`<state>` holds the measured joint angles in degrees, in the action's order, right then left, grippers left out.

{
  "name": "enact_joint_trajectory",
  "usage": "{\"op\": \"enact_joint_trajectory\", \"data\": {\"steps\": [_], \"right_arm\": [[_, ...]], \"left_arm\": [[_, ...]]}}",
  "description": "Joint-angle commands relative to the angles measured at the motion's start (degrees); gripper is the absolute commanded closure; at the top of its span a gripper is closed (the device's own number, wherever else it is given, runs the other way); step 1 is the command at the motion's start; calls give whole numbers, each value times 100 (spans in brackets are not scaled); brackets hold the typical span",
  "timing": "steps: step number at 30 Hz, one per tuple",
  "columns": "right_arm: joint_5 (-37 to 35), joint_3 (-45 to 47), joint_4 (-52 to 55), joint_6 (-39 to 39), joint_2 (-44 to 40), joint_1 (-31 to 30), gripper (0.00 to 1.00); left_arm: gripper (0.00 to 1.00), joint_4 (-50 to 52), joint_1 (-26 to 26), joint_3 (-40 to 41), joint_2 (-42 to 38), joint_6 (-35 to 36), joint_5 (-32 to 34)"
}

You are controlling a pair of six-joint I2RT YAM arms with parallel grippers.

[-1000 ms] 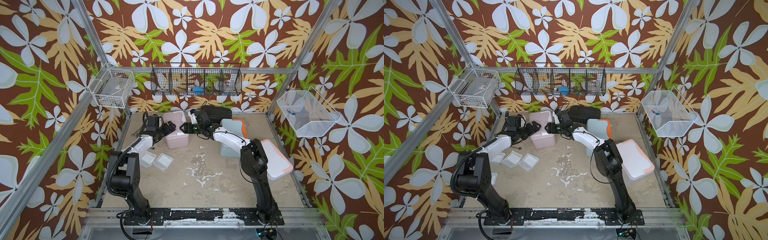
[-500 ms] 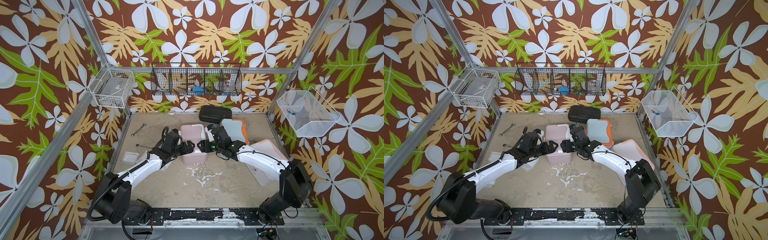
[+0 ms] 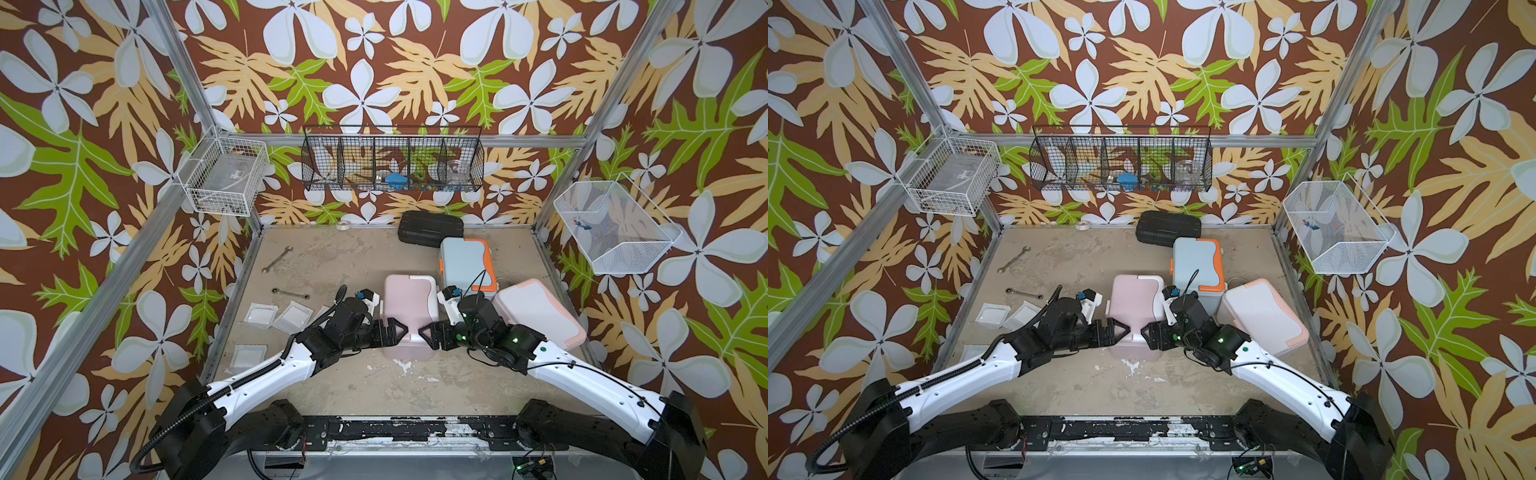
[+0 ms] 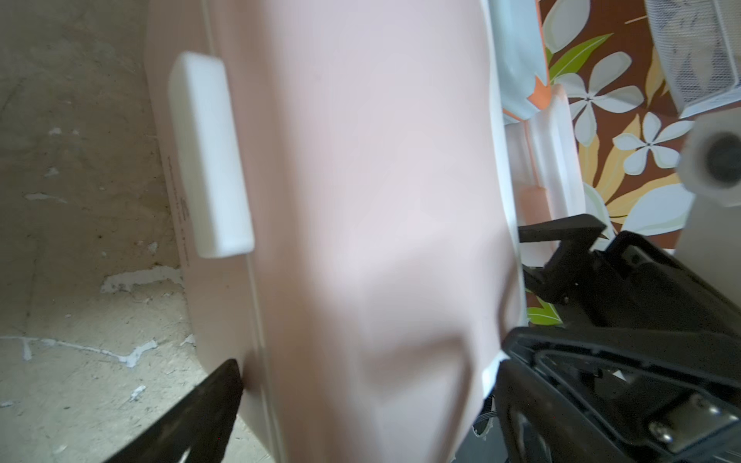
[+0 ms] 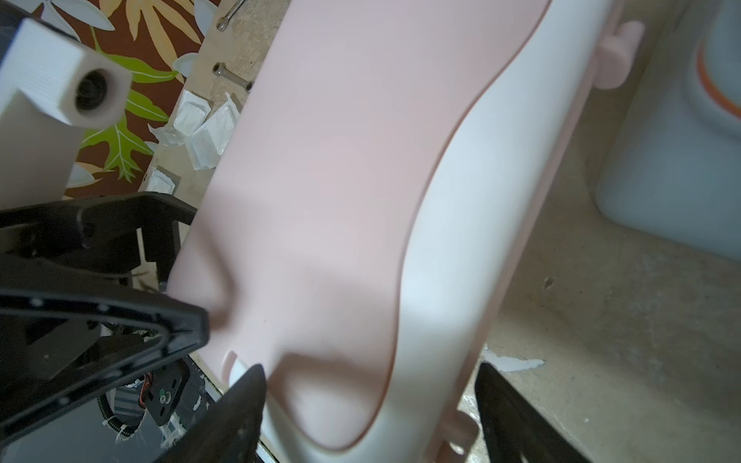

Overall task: Open first aid kits and take out gauze
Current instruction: Move the first aid kit to the center of the board.

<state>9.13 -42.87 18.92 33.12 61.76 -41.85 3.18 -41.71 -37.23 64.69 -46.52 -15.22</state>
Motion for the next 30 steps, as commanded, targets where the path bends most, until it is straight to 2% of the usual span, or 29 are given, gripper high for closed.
{"op": "enact_joint_trajectory", "data": {"steps": [1, 7, 14, 21, 26, 30], "right_arm": [[-124, -140, 575, -46, -26, 127, 15], [-67, -326, 744, -276, -111, 535, 6], [489, -590, 355, -563, 64, 818, 2], [372, -976, 291, -734, 700, 922, 6], [636, -1102, 125, -752, 1128, 941, 13], [688, -1137, 182, -789, 1261, 941, 16]], "left_arm": [[0, 466, 143, -201, -40, 180, 243], [0, 710, 691, -413, -147, 496, 54], [0, 129, 1285, -465, 185, 547, -996], [0, -1116, 1783, -110, 668, 47, -2081], [1, -2117, 1807, 91, 1149, -394, -2753], [2, -2835, 1798, 263, 1322, -768, -2975]]}}
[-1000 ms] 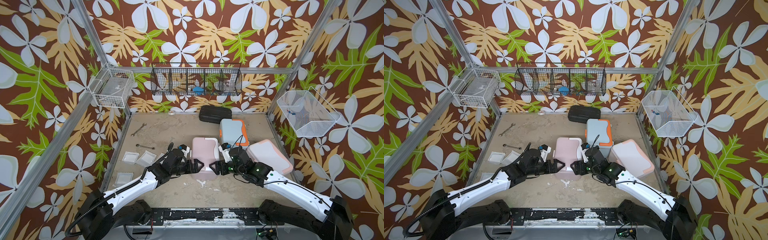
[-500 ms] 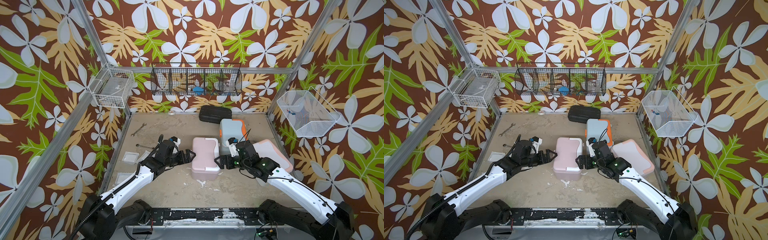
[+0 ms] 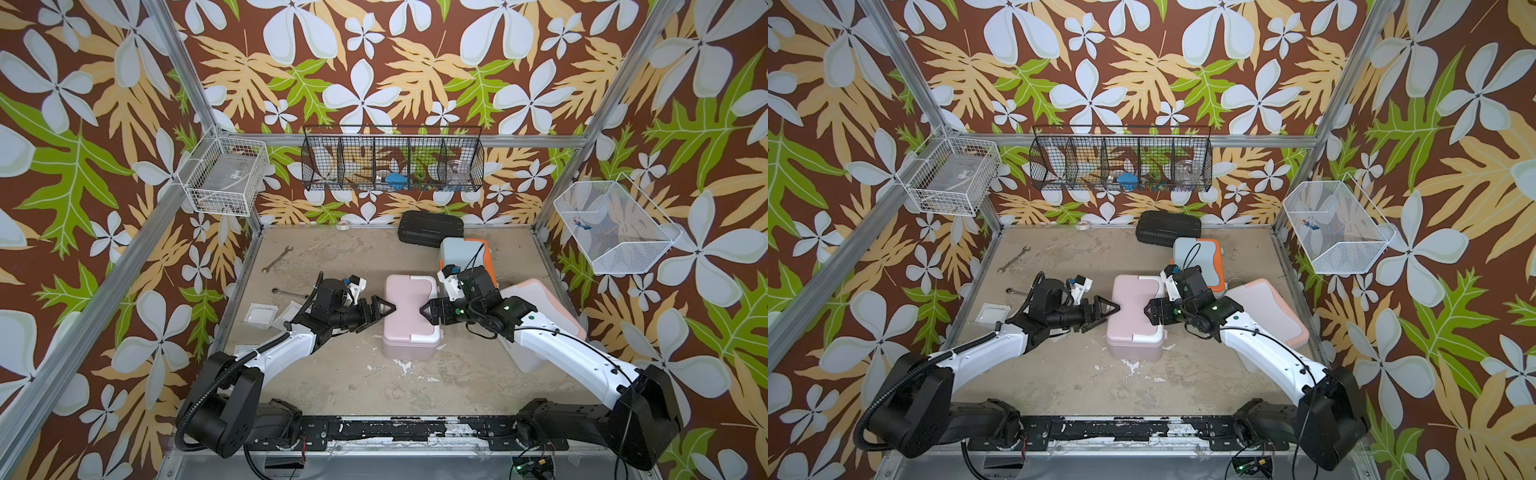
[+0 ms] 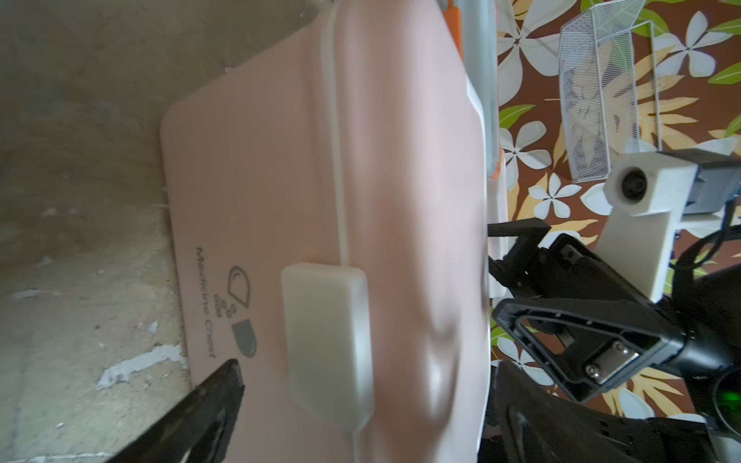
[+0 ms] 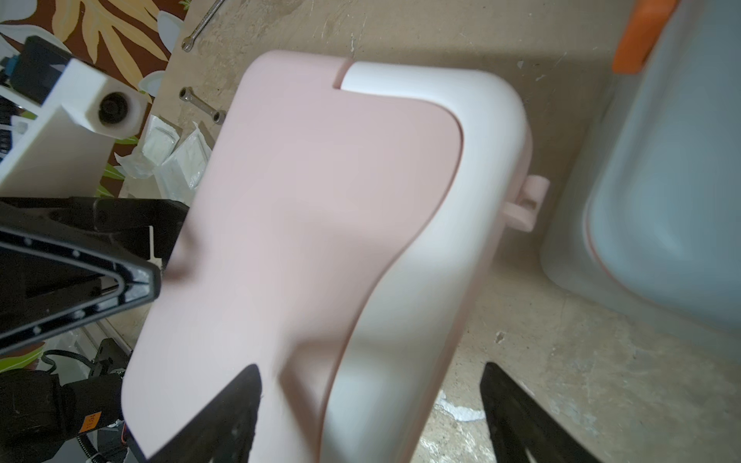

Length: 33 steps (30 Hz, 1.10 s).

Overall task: Open first aid kits and take out gauze
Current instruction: Move the first aid kit to the center of the board, then open the fastener of the first aid kit.

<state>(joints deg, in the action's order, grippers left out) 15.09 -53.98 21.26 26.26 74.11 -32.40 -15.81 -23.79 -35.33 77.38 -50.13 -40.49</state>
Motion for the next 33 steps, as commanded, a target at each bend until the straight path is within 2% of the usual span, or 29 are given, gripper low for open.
{"op": "enact_joint_trajectory", "data": {"steps": [1, 9, 15, 22, 26, 33], "right_arm": [[57, -6, -31, -108, 17, -3, 16], [-374, 28, 317, -246, 26, -1, 18], [-820, -18, 656, -253, -106, -1, 17], [-876, 89, 690, -151, 77, -3, 16], [-875, 184, 667, -54, 46, -3, 15], [-1278, 245, 809, -5, 181, -2, 13]], "left_arm": [[2, -1106, -3, 107, 102, -488, -531], [10, -2461, -137, 390, 511, -1146, -777], [11, -2661, -582, 384, 549, -1223, -556], [11, -3151, -565, 590, 683, -1476, -426], [12, -3278, -560, 701, 480, -1595, -407], [11, -3183, -398, 987, -22, -1675, -363]]}}
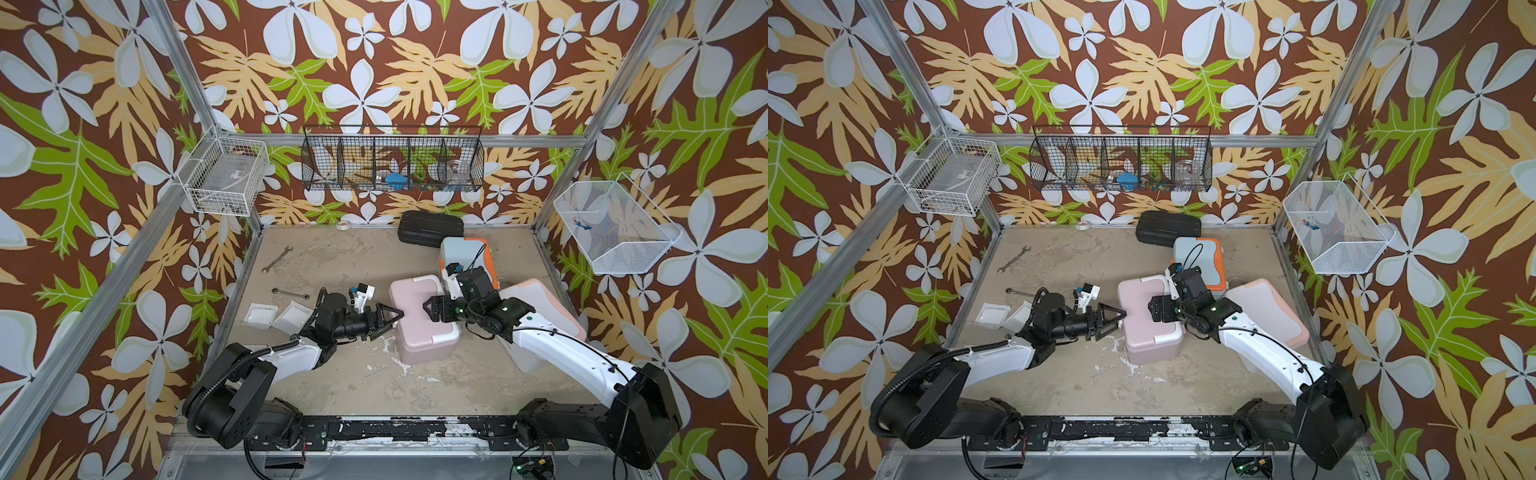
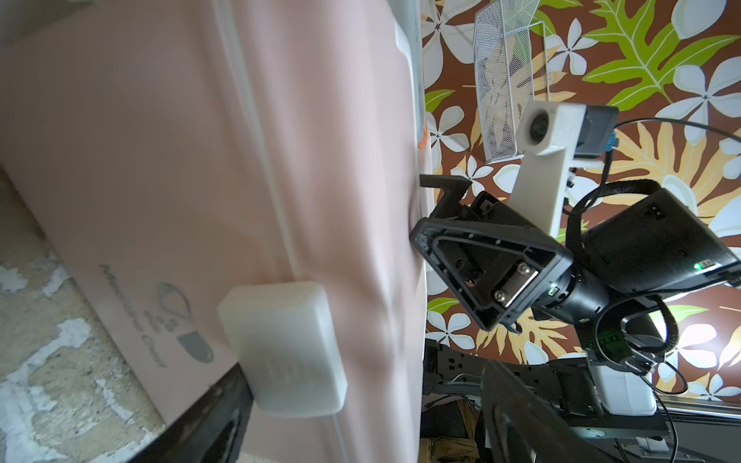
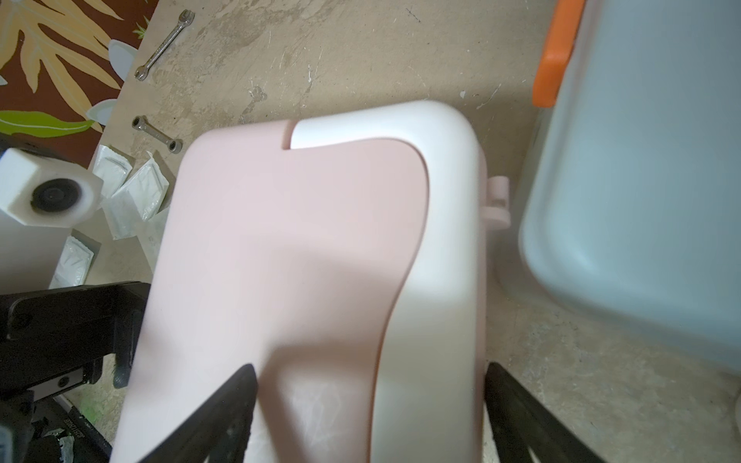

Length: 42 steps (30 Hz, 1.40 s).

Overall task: Open first aid kits and take out gauze
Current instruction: Open the fastener of the first aid kit.

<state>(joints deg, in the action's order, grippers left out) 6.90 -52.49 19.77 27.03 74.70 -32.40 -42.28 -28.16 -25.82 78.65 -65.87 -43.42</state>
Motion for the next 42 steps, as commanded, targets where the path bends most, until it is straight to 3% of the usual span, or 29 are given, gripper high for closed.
{"op": "enact_joint_trajectory", "data": {"steps": [1, 10, 17, 24, 32, 42], "right_arm": [[-476, 123, 948, -66, 148, -3, 13], [-589, 75, 1028, -40, 258, -3, 13], [-425, 9, 1094, -87, 256, -3, 13], [-535, -109, 1189, -136, 119, -3, 13], [-487, -34, 1091, -94, 171, -3, 13], [-490, -7, 1086, -102, 177, -3, 13]], "left_arm": [[11, -482, 47, 50, -207, -97, -63], [11, 624, 170, 76, -763, 347, 215], [8, 3579, 171, -886, -1042, 1791, 1265], [8, 5198, -213, -1814, -956, 2612, 2455], [8, 5937, -679, -2386, -452, 2991, 3404], [8, 6161, -691, -2007, -673, 2979, 3743]]}}
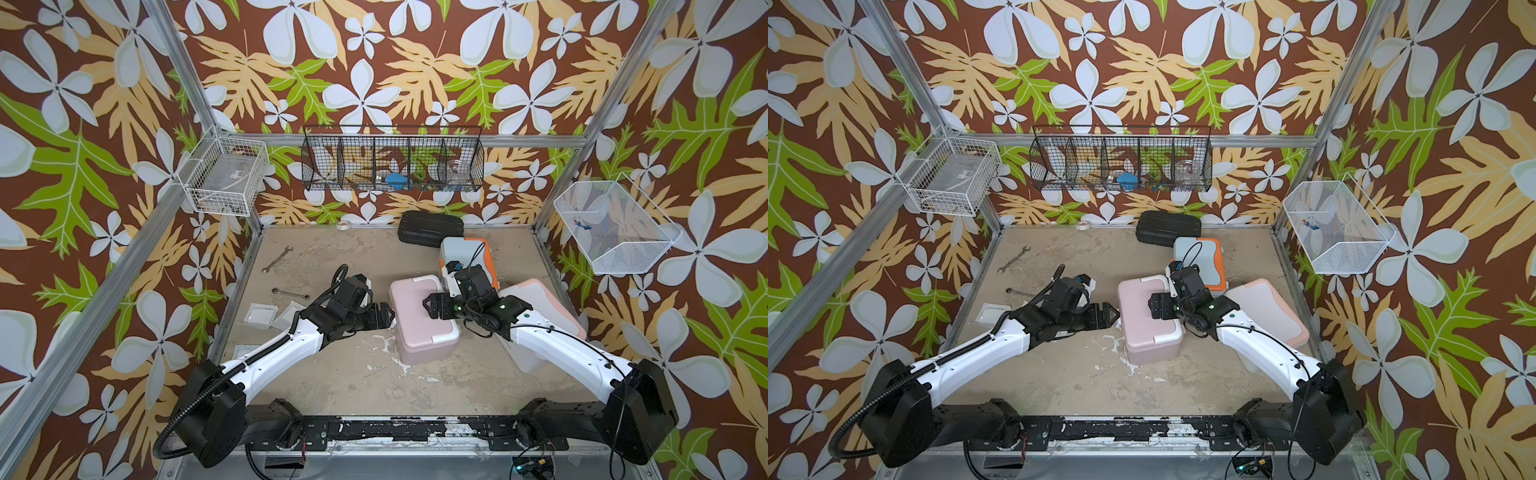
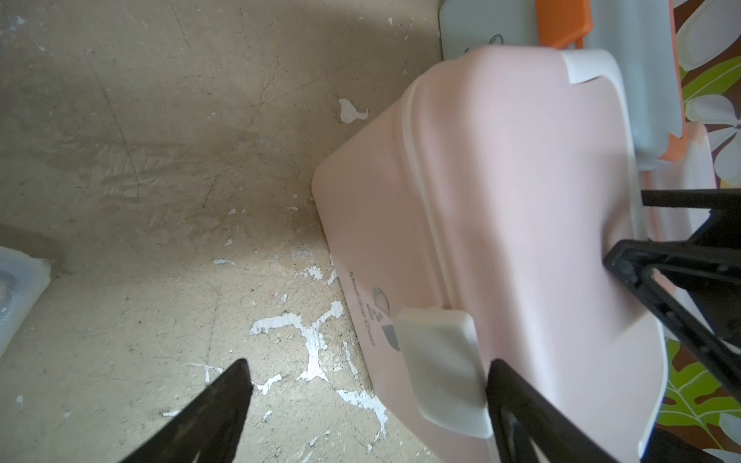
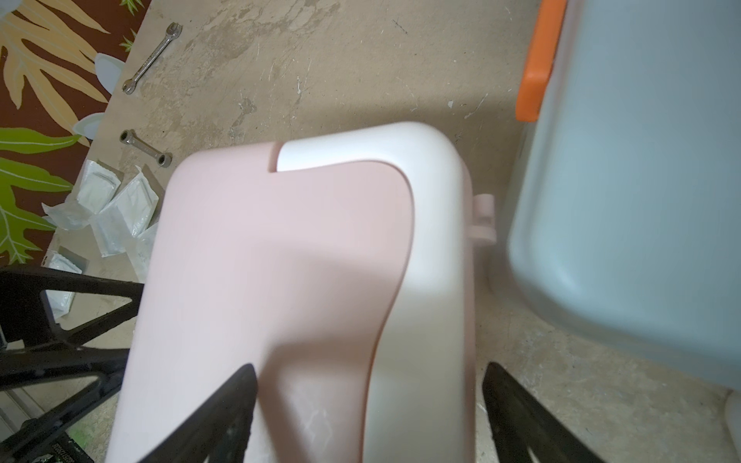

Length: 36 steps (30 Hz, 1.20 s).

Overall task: Open first aid kits and take out gauze
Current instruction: Open the fastener of the first aid kit, then adjust the first aid kit at the center of the board.

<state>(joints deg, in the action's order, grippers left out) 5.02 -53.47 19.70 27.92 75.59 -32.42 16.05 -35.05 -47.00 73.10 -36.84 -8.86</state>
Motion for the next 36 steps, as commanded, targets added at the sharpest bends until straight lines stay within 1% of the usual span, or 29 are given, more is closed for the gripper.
{"op": "enact_joint_trajectory", "data": {"steps": [1, 4, 6, 11, 14, 18, 20, 24, 26, 28, 30, 33, 36], "right_arm": [[-293, 86, 1089, -186, 87, -1, 13], [-273, 83, 1087, -171, 112, -1, 13], [-264, 59, 1097, -167, 98, 0, 13], [-131, -30, 1138, -196, 52, -1, 14], [42, -8, 1074, -294, -30, -1, 14], [594, 116, 967, -384, -156, -1, 14], [849, 241, 916, -359, -300, -1, 15], [1610, 596, 624, -101, -757, -51, 16], [1886, 755, 482, 58, -976, -126, 16], [2017, 844, 404, 195, -1151, -187, 16], [1887, 850, 477, 291, -1279, -194, 16], [1344, 720, 706, 377, -1358, -185, 16], [976, 525, 848, 347, -1313, -151, 16]], "left_arm": [[8, 342, -2, 166, -194, 59, 334], [8, 381, 14, 338, -417, -4, 429], [9, 391, 24, 368, -555, -61, 356], [10, 254, 7, -19, -919, -203, -279], [9, 87, 7, -303, -909, -270, -767], [8, -107, 7, -425, -652, -327, -1241], [8, -228, 7, -381, -575, -368, -1282], [7, -203, 24, -392, -452, -308, -1223], [7, -205, 24, -412, -401, -277, -1233], [7, -171, 41, -447, -343, -237, -1239], [7, -153, 59, -483, -298, -195, -1239], [7, -76, 118, -496, -296, -152, -1216], [7, 58, 164, -459, -383, -146, -1145]]}}
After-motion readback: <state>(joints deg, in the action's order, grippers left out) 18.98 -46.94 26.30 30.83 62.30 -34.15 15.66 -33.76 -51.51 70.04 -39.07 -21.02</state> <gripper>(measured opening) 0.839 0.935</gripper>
